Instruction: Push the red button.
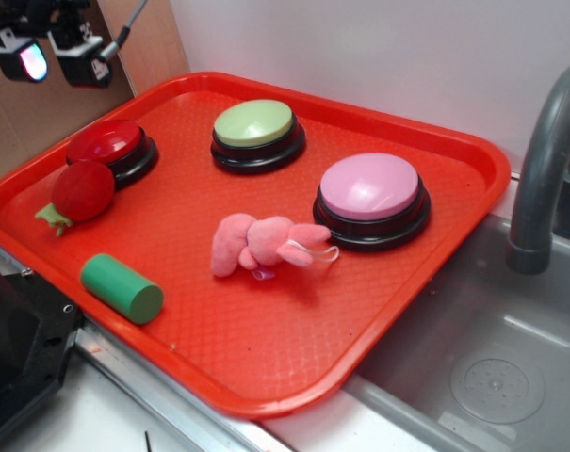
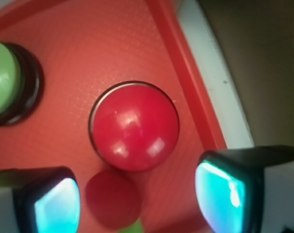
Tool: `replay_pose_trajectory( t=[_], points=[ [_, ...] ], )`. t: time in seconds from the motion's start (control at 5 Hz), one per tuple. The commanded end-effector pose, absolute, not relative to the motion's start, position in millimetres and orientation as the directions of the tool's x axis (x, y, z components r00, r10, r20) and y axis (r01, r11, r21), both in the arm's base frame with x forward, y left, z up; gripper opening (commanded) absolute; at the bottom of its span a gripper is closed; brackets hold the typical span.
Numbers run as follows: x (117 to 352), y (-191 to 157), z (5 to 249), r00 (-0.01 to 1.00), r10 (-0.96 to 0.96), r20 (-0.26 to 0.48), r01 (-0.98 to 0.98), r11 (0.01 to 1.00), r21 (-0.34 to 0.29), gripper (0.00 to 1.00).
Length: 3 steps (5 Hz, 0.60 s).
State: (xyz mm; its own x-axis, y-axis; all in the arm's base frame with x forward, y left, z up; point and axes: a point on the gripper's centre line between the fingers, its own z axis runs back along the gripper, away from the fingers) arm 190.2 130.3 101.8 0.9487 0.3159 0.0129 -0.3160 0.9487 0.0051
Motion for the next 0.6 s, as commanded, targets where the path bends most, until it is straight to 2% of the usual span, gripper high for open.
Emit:
replay_pose_trajectory(
  t=[0.0,0.4],
  points=[
    [197,143,77,0.981,0.185,0.063,-0.189,0.981,0.048,1.00],
    [202,140,56,0.986,0.156,0.052,-0.159,0.986,0.054,1.00]
  ],
)
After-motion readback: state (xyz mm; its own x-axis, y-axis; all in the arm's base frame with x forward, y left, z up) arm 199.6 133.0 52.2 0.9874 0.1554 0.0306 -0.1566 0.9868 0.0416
